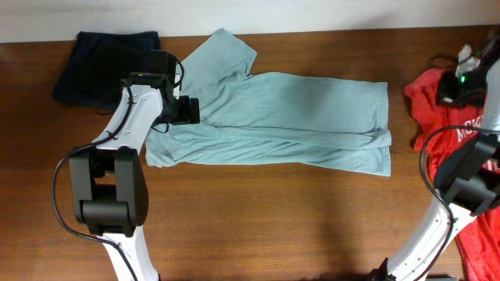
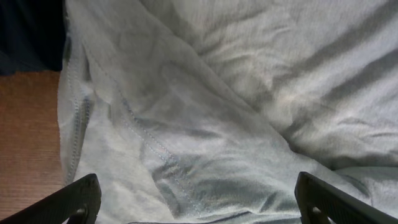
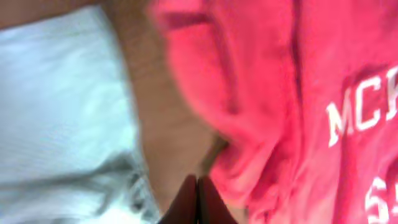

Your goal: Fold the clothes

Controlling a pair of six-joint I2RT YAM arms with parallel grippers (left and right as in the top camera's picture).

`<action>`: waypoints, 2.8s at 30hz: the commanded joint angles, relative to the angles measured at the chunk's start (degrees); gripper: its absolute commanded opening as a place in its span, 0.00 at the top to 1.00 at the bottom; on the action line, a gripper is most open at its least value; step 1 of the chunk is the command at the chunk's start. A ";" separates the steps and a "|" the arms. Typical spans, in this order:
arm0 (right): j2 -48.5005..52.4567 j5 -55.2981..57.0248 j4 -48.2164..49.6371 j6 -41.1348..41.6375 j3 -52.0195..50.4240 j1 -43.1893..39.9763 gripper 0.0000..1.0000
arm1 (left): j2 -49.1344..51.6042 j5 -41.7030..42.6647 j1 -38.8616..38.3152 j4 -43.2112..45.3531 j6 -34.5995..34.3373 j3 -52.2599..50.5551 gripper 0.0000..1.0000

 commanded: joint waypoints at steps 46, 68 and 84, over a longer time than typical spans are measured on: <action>-0.20 -0.68 21.44 -38.23 -26.71 56.78 0.96 | -1.40 0.42 0.39 0.00 0.35 0.83 0.01; -0.20 8.48 38.82 -22.03 -26.86 49.62 0.96 | -1.40 0.42 0.39 0.00 0.35 0.83 0.01; -3.93 6.01 5.44 -12.35 -19.26 46.05 0.96 | -1.40 0.42 0.39 0.00 0.35 0.83 0.01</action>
